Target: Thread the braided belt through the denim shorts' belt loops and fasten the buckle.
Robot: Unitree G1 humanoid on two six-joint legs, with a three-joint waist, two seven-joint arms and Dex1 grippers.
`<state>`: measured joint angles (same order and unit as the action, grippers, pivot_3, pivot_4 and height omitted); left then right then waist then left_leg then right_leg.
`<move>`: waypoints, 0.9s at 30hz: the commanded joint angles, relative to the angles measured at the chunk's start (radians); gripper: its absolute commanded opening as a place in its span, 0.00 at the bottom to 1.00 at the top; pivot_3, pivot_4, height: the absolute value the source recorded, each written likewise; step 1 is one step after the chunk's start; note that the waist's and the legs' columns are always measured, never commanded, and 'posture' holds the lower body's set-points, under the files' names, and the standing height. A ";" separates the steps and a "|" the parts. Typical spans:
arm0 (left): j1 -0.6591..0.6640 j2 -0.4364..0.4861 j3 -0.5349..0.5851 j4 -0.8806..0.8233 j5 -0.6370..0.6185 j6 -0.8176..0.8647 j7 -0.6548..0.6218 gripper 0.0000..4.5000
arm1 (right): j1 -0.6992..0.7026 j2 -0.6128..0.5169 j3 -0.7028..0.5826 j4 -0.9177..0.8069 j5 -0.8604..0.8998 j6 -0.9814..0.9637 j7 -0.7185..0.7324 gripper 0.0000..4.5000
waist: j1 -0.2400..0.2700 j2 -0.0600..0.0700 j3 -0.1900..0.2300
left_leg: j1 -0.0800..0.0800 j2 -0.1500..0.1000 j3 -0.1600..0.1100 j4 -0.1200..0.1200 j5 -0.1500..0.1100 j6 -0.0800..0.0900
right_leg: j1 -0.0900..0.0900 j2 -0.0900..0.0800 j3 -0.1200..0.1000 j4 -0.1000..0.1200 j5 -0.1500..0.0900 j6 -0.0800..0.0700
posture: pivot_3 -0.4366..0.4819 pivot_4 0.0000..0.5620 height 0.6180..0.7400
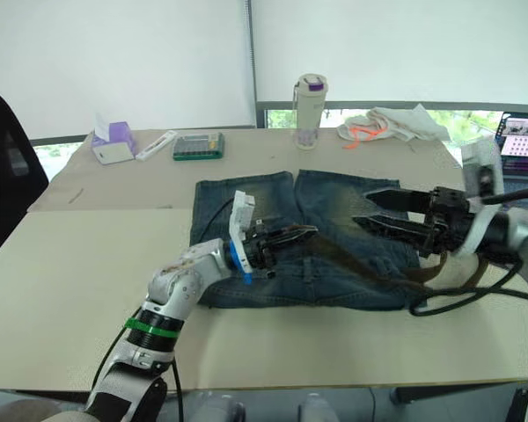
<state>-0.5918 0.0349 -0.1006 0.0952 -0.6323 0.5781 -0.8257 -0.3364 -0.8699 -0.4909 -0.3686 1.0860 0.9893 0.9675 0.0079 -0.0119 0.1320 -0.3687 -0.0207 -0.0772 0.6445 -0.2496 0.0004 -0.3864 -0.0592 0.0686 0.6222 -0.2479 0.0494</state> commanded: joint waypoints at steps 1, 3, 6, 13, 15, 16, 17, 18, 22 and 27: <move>-0.050 -0.037 0.079 -0.013 -0.093 0.070 0.061 0.00 | 0.155 0.110 0.034 -0.231 0.249 0.045 -0.200 0.91 | 0.002 -0.002 0.000 | 0.000 0.000 0.000 -0.001 0.000 0.000 | 0.000 0.001 0.000 0.000 0.000 0.000 | 0.48 0.27 1.00; -0.057 -0.053 0.111 -0.020 -0.147 0.127 0.084 0.00 | 0.197 0.205 0.095 -0.258 0.206 0.000 -0.319 0.91 | -0.006 -0.001 0.000 | -0.001 0.000 0.000 0.000 0.000 0.000 | -0.001 0.001 0.000 0.001 0.000 0.000 | 0.48 0.27 1.00; -0.063 -0.065 0.150 -0.035 -0.227 0.213 0.108 0.00 | 0.250 0.356 0.167 -0.235 0.090 -0.099 -0.429 0.91 | -0.011 -0.001 -0.002 | 0.001 -0.002 0.000 0.001 0.000 0.000 | 0.000 -0.001 0.003 0.002 -0.001 0.002 | 0.48 0.27 1.00; -0.052 -0.048 0.175 -0.066 -0.329 0.336 0.118 0.00 | 0.243 0.593 0.178 -0.087 -0.040 -0.337 -0.478 0.91 | -0.021 -0.001 -0.002 | 0.001 -0.002 0.000 0.001 0.000 0.000 | -0.001 0.000 0.001 0.002 -0.001 0.002 | 0.48 0.27 1.00; -0.050 -0.044 0.176 -0.072 -0.335 0.342 0.122 0.00 | 0.231 0.633 0.172 -0.076 -0.003 -0.361 -0.478 0.91 | -0.021 -0.001 -0.002 | 0.001 -0.002 0.000 0.001 0.000 0.000 | -0.001 0.000 0.001 0.002 -0.001 0.002 | 0.48 0.27 1.00; -0.050 -0.044 0.177 -0.072 -0.335 0.341 0.127 0.00 | 0.224 0.651 0.167 -0.074 0.026 -0.370 -0.478 0.91 | -0.022 -0.001 -0.002 | 0.001 -0.002 0.000 0.001 0.000 0.000 | -0.001 0.000 0.001 0.002 -0.001 0.002 | 0.48 0.27 1.00; -0.050 -0.045 0.179 -0.071 -0.337 0.341 0.132 0.00 | 0.218 0.666 0.162 -0.074 0.052 -0.377 -0.479 0.91 | -0.023 0.000 -0.002 | 0.001 -0.002 0.000 0.000 0.000 0.000 | -0.001 0.000 0.001 0.002 -0.001 0.002 | 0.48 0.27 1.00; -0.051 -0.045 0.179 -0.071 -0.336 0.339 0.134 0.00 | 0.214 0.675 0.159 -0.073 0.072 -0.380 -0.480 0.91 | -0.023 0.000 -0.002 | 0.001 -0.002 -0.001 0.000 0.000 0.000 | -0.001 0.000 0.001 0.002 -0.001 0.002 | 0.48 0.27 1.00; -0.054 -0.054 0.190 -0.068 -0.339 0.330 0.147 0.00 | 0.232 0.673 0.169 -0.077 0.102 -0.376 -0.470 0.91 | -0.022 0.000 -0.002 | 0.001 -0.002 -0.001 0.000 0.000 0.000 | -0.001 0.000 0.001 0.002 -0.001 0.002 | 0.48 0.27 1.00; -0.054 -0.058 0.193 -0.059 -0.333 0.326 0.146 0.00 | 0.267 0.662 0.176 -0.095 0.116 -0.378 -0.454 0.91 | -0.023 0.000 -0.002 | 0.001 -0.002 0.000 0.000 0.000 0.000 | -0.001 0.000 0.001 0.002 -0.001 0.002 | 0.48 0.27 1.00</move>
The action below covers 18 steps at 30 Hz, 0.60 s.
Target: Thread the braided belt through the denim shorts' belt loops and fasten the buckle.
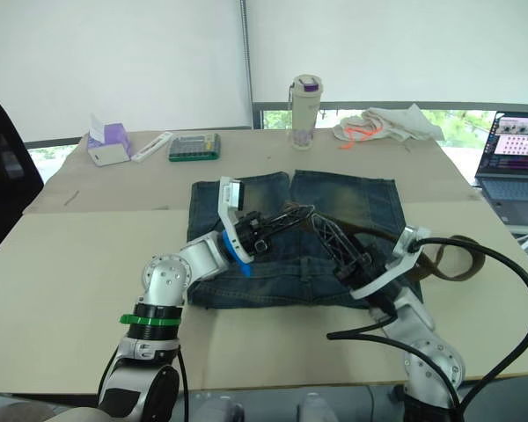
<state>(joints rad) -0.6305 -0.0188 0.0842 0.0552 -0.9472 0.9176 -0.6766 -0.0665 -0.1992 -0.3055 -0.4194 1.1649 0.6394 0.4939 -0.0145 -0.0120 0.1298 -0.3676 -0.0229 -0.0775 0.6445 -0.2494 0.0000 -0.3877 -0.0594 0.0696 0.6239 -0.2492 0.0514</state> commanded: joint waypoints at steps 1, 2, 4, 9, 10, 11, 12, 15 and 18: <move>-0.015 -0.005 0.008 -0.018 -0.018 -0.014 -0.003 0.00 | -0.002 -0.011 -0.010 -0.046 0.039 -0.031 0.019 0.91 | 0.000 0.000 0.000 | 0.000 0.000 0.000 0.000 0.000 0.000 | 0.000 0.000 0.000 0.000 0.000 0.000 | 0.48 0.27 1.00; -0.015 -0.006 0.007 -0.016 -0.016 -0.015 -0.004 0.00 | -0.001 -0.014 -0.010 -0.048 0.042 -0.031 0.020 0.91 | 0.000 0.000 0.000 | 0.000 0.000 0.000 0.000 0.000 0.000 | 0.000 0.000 0.000 0.000 0.000 0.000 | 0.48 0.27 1.00; -0.016 -0.009 0.005 -0.011 -0.010 -0.020 -0.004 0.00 | 0.006 -0.026 -0.007 -0.054 0.038 -0.030 0.026 0.80 | -0.001 0.000 0.000 | 0.000 0.000 0.000 0.000 0.000 0.000 | 0.000 0.000 0.000 0.000 0.000 0.000 | 0.48 0.27 1.00; -0.016 -0.013 0.000 -0.007 -0.003 -0.025 -0.006 0.00 | 0.009 -0.027 -0.010 -0.058 0.048 -0.042 0.013 0.42 | -0.001 0.000 0.000 | 0.000 0.000 0.001 0.000 0.000 0.000 | 0.000 0.000 0.000 0.000 0.000 0.000 | 0.48 0.27 1.00; -0.017 -0.013 0.000 -0.007 -0.002 -0.026 -0.006 0.00 | 0.011 -0.028 -0.008 -0.059 0.048 -0.044 0.013 0.36 | -0.001 0.000 0.000 | 0.000 0.000 0.001 0.000 0.000 0.000 | 0.000 0.000 0.000 0.000 0.000 0.000 | 0.48 0.27 1.00; -0.017 -0.014 0.000 -0.006 -0.001 -0.028 -0.006 0.00 | 0.013 -0.028 -0.006 -0.060 0.045 -0.046 0.013 0.26 | -0.001 0.000 0.000 | 0.000 0.000 0.001 0.000 0.000 0.000 | 0.000 0.000 0.000 0.000 0.000 0.000 | 0.48 0.27 1.00; -0.017 -0.014 -0.001 -0.005 0.000 -0.029 -0.006 0.00 | 0.015 -0.028 -0.004 -0.059 0.043 -0.048 0.013 0.19 | -0.001 0.000 0.000 | 0.000 0.000 0.001 0.000 0.000 0.000 | 0.000 0.000 0.000 0.000 0.000 0.000 | 0.48 0.27 1.00; -0.017 -0.012 -0.004 -0.003 0.005 -0.038 -0.005 0.00 | 0.024 -0.030 -0.002 -0.058 0.043 -0.054 0.011 0.01 | -0.001 0.000 0.000 | 0.000 0.000 0.001 0.000 0.000 0.000 | 0.000 0.000 0.000 0.000 0.000 0.000 | 0.48 0.27 1.00; -0.015 -0.008 -0.003 -0.001 0.018 -0.054 -0.001 0.00 | 0.033 -0.039 -0.008 -0.059 0.045 -0.058 0.009 0.01 | 0.000 0.000 0.000 | 0.000 0.000 0.001 0.000 0.000 0.000 | 0.000 0.000 0.000 0.000 0.000 0.000 | 0.48 0.27 1.00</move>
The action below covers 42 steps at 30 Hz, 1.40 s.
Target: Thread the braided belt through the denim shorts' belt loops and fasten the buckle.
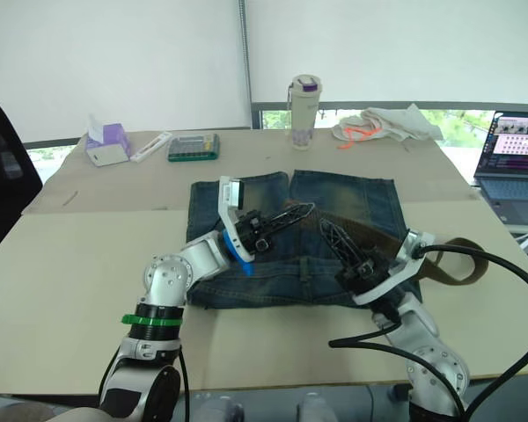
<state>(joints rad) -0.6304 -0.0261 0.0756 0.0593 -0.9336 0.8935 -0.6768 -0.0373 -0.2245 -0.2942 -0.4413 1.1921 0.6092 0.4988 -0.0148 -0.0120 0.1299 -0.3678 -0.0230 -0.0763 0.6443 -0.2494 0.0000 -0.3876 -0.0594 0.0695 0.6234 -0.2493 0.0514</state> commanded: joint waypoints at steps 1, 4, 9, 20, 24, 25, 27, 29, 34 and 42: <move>-0.013 0.000 0.003 -0.006 0.010 -0.035 -0.002 0.00 | 0.005 -0.019 -0.024 -0.037 0.019 -0.029 0.001 0.01 | 0.000 0.000 0.000 | 0.000 0.000 0.000 0.000 0.000 0.000 | 0.000 0.000 0.000 0.000 0.000 0.000 | 0.48 0.27 1.00; -0.005 0.002 -0.004 -0.009 0.024 -0.045 -0.006 0.00 | 0.004 -0.038 -0.043 -0.036 0.027 -0.033 -0.018 0.01 | 0.000 0.000 0.000 | 0.000 0.000 0.000 0.000 0.000 0.000 | 0.000 0.000 0.000 0.000 0.000 0.000 | 0.48 0.27 1.00; 0.006 0.003 -0.013 -0.009 0.036 -0.065 -0.016 0.00 | 0.006 -0.093 -0.071 -0.028 0.078 -0.020 -0.037 0.01 | 0.000 0.000 0.000 | 0.000 0.000 0.000 0.000 0.000 0.000 | 0.000 0.000 0.000 0.000 0.000 0.000 | 0.48 0.27 1.00; 0.064 0.261 -0.242 -0.123 0.342 -0.329 -0.231 0.86 | 0.047 -0.501 -0.298 0.257 0.145 0.160 0.058 0.00 | 0.003 0.000 0.001 | -0.001 0.000 0.002 -0.001 0.000 0.000 | 0.001 0.000 0.000 -0.003 0.000 -0.001 | 0.48 0.27 1.00; 0.097 0.344 -0.290 -0.163 0.414 -0.408 -0.307 0.99 | 0.066 -0.663 -0.263 0.404 0.012 0.218 0.199 0.00 | 0.002 0.001 0.001 | -0.001 0.000 0.004 -0.001 0.000 0.000 | 0.002 0.000 0.001 -0.006 0.000 -0.001 | 0.48 0.27 1.00; 0.102 0.357 -0.297 -0.170 0.426 -0.419 -0.315 0.99 | 0.058 -0.685 -0.254 0.433 -0.008 0.227 0.227 0.00 | 0.002 0.001 0.001 | -0.001 0.000 0.004 -0.001 0.000 0.001 | 0.002 0.000 0.001 -0.007 0.000 -0.001 | 0.48 0.27 1.00; 0.116 0.383 -0.312 -0.186 0.456 -0.445 -0.327 0.99 | 0.023 -0.726 -0.215 0.501 -0.071 0.238 0.273 0.00 | -0.001 0.000 0.002 | -0.001 0.001 0.004 -0.001 0.000 0.001 | 0.002 0.001 0.001 -0.007 0.000 -0.001 | 0.48 0.27 1.00; 0.126 0.395 -0.315 -0.194 0.491 -0.482 -0.319 0.99 | -0.028 -0.747 -0.166 0.560 -0.128 0.248 0.303 0.00 | -0.004 0.000 0.002 | -0.001 0.002 0.005 -0.001 0.000 0.001 | 0.003 0.001 0.001 -0.008 0.000 -0.001 | 0.48 0.27 1.00; 0.133 0.381 -0.307 -0.189 0.557 -0.583 -0.283 0.99 | -0.139 -0.758 -0.089 0.660 -0.233 0.267 0.364 0.00 | 0.001 0.000 0.004 | -0.001 0.002 0.005 -0.001 0.000 0.001 | 0.002 0.001 0.002 -0.008 0.001 -0.001 | 0.48 0.27 1.00; 0.154 0.384 -0.296 -0.218 0.557 -0.567 -0.265 0.99 | -0.276 -0.769 -0.025 0.805 -0.380 0.272 0.457 0.00 | 0.005 0.002 0.002 | -0.002 0.001 0.005 -0.001 0.000 0.001 | 0.002 0.000 0.001 -0.009 0.001 0.000 | 0.48 0.27 1.00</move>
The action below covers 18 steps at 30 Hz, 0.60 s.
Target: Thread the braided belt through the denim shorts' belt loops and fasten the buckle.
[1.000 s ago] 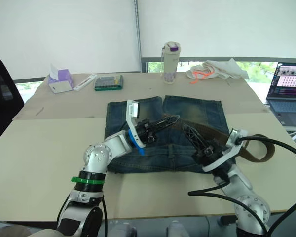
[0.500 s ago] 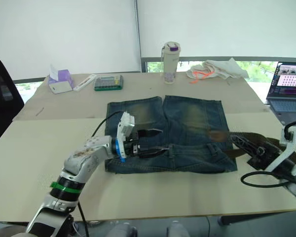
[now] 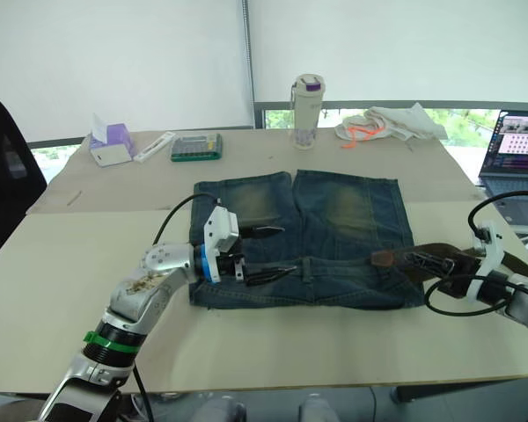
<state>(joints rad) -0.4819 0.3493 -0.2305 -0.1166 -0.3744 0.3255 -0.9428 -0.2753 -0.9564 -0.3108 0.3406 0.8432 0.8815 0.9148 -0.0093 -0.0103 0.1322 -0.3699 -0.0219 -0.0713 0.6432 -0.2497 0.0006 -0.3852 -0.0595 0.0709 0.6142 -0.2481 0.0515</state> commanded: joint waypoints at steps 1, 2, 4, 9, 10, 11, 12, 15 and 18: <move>0.012 0.020 0.007 -0.051 -0.006 0.016 -0.007 0.99 | -0.051 -0.045 -0.005 0.041 -0.048 0.000 0.052 0.00 | -0.002 0.000 0.000 | 0.000 0.000 0.000 0.000 0.000 0.000 | 0.000 0.000 0.000 0.000 0.000 0.000 | 0.48 0.27 1.00; 0.018 0.033 0.002 -0.058 -0.007 0.032 -0.015 0.99 | -0.065 -0.051 0.000 0.063 -0.067 -0.001 0.059 0.00 | -0.003 0.001 0.000 | 0.000 0.000 0.000 0.000 0.000 0.000 | 0.000 0.000 0.000 0.000 0.000 0.000 | 0.48 0.27 1.00; 0.028 0.060 -0.008 -0.071 -0.008 0.060 -0.034 0.99 | -0.093 -0.067 0.016 0.112 -0.105 -0.006 0.083 0.00 | -0.003 0.002 -0.001 | 0.000 0.000 0.000 0.000 0.000 0.000 | 0.000 0.000 0.000 0.001 0.000 0.000 | 0.48 0.27 1.00; 0.034 0.077 -0.013 -0.079 -0.009 0.083 -0.038 0.99 | -0.155 -0.083 0.050 0.206 -0.192 -0.019 0.123 0.00 | -0.004 0.003 -0.001 | 0.000 0.000 0.000 0.000 0.000 0.000 | 0.000 0.000 0.000 0.000 0.000 0.000 | 0.48 0.27 1.00; 0.036 0.079 -0.014 -0.081 -0.009 0.083 -0.041 0.99 | -0.165 -0.086 0.057 0.222 -0.209 -0.024 0.134 0.00 | -0.004 0.003 -0.001 | 0.000 0.000 0.000 0.000 0.000 0.000 | 0.000 0.000 0.000 0.000 0.000 0.000 | 0.48 0.27 1.00; 0.038 0.080 -0.014 -0.083 -0.010 0.084 -0.043 0.99 | -0.174 -0.091 0.067 0.238 -0.225 -0.026 0.150 0.00 | -0.004 0.003 -0.002 | 0.000 0.000 0.000 0.000 0.000 0.000 | 0.000 0.000 0.000 0.000 0.000 0.000 | 0.48 0.27 1.00; 0.040 0.080 -0.014 -0.086 -0.011 0.086 -0.044 0.99 | -0.179 -0.094 0.075 0.246 -0.237 -0.024 0.168 0.00 | -0.003 0.003 -0.002 | 0.000 0.000 0.000 0.000 0.000 0.000 | 0.000 0.000 0.000 0.001 0.000 0.000 | 0.48 0.27 1.00; 0.046 0.075 -0.017 -0.093 -0.010 0.086 -0.042 0.99 | -0.184 -0.098 0.097 0.248 -0.257 -0.007 0.229 0.00 | -0.004 0.003 -0.002 | 0.000 0.000 0.000 0.000 0.000 0.000 | 0.000 0.000 0.000 0.001 0.000 0.000 | 0.48 0.27 1.00; 0.052 0.063 -0.024 -0.094 -0.011 0.080 -0.041 0.99 | -0.190 -0.083 0.125 0.233 -0.272 0.008 0.263 0.00 | -0.004 0.003 -0.002 | 0.000 0.000 0.000 0.000 0.000 0.000 | 0.000 0.000 0.000 0.001 0.000 0.000 | 0.48 0.27 1.00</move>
<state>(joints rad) -0.4288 0.4197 -0.2546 -0.1723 -0.3767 0.4175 -0.9802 -0.4483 -1.0253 -0.1898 0.5984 0.5742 0.8821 1.1509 -0.0133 -0.0069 0.1304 -0.3693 -0.0217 -0.0711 0.6433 -0.2496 0.0005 -0.3853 -0.0593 0.0708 0.6150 -0.2479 0.0514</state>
